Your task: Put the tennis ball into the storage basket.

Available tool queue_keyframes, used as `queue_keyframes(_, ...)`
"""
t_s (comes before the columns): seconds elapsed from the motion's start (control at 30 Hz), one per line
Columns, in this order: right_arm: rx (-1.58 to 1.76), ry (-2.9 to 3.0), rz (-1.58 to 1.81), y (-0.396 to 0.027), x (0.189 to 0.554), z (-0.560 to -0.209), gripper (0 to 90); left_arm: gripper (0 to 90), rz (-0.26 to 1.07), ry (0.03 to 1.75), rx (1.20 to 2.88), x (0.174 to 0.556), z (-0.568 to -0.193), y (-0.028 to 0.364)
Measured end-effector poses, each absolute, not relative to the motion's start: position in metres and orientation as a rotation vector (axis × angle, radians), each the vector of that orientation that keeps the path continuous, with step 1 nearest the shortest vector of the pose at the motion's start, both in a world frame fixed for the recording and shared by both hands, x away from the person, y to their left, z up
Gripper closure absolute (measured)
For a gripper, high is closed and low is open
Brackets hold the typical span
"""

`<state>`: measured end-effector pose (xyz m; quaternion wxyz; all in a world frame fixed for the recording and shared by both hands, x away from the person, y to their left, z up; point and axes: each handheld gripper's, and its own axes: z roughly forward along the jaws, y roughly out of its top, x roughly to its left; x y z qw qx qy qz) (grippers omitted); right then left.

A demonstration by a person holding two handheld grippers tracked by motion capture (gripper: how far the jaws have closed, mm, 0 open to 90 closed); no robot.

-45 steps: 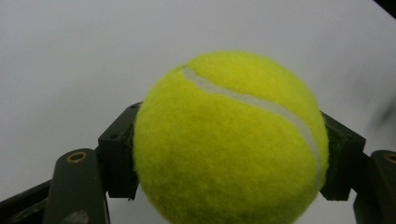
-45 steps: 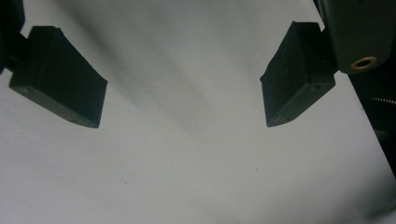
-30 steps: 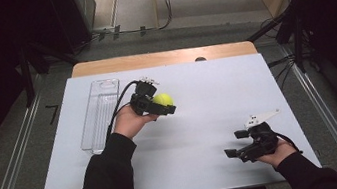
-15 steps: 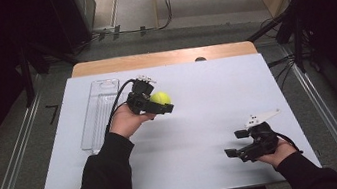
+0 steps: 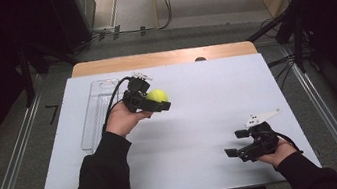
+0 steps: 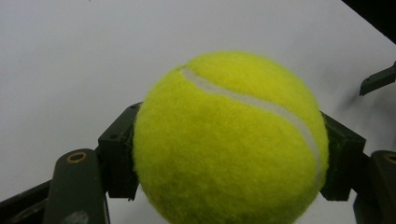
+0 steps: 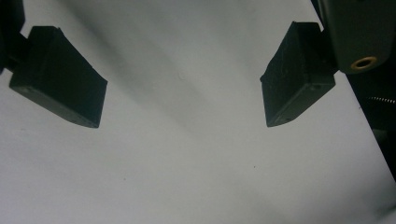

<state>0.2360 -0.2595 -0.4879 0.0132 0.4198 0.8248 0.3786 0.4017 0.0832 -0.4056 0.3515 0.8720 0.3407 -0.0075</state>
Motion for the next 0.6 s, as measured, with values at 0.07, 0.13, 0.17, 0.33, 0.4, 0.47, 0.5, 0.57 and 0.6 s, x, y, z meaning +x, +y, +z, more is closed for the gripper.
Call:
queue_keyframes(0.07, 1.304, 2.572, 1.18, -0.259, 0.236, -0.488, 12.2, 26.3, -0.025, 0.887, 2.253, 0.402, -0.404, 0.085)
queue_keyframes(0.13, 1.304, 2.572, 1.181, -0.259, 0.236, -0.488, 12.2, 26.3, -0.025, 0.892, 2.249, 0.402, -0.402, 0.087)
queue_keyframes(0.17, 1.304, 2.572, 1.18, -0.259, 0.236, -0.488, 12.2, 26.3, -0.025, 0.89, 2.251, 0.402, -0.401, 0.088)
queue_keyframes(0.33, 1.302, 2.572, 1.18, -0.259, 0.236, -0.488, 12.2, 26.3, -0.017, 0.894, 2.25, 0.402, -0.396, 0.091)
queue_keyframes(0.4, 1.303, 2.572, 1.179, -0.259, 0.236, -0.488, 12.2, 26.3, -0.014, 0.897, 2.249, 0.402, -0.394, 0.092)
queue_keyframes(0.47, 1.301, 2.573, 1.179, -0.259, 0.236, -0.488, 12.2, 26.3, -0.009, 0.897, 2.253, 0.402, -0.393, 0.093)
queue_keyframes(0.5, 1.298, 2.573, 1.179, -0.259, 0.236, -0.488, 12.2, 26.3, -0.011, 0.9, 2.249, 0.402, -0.392, 0.094)
queue_keyframes(0.57, 1.3, 2.573, 1.181, -0.259, 0.236, -0.488, 12.2, 26.3, -0.007, 0.905, 2.25, 0.402, -0.391, 0.096)
queue_keyframes(0.6, 1.299, 2.573, 1.18, -0.259, 0.236, -0.488, 12.2, 26.3, -0.006, 0.907, 2.248, 0.402, -0.391, 0.097)
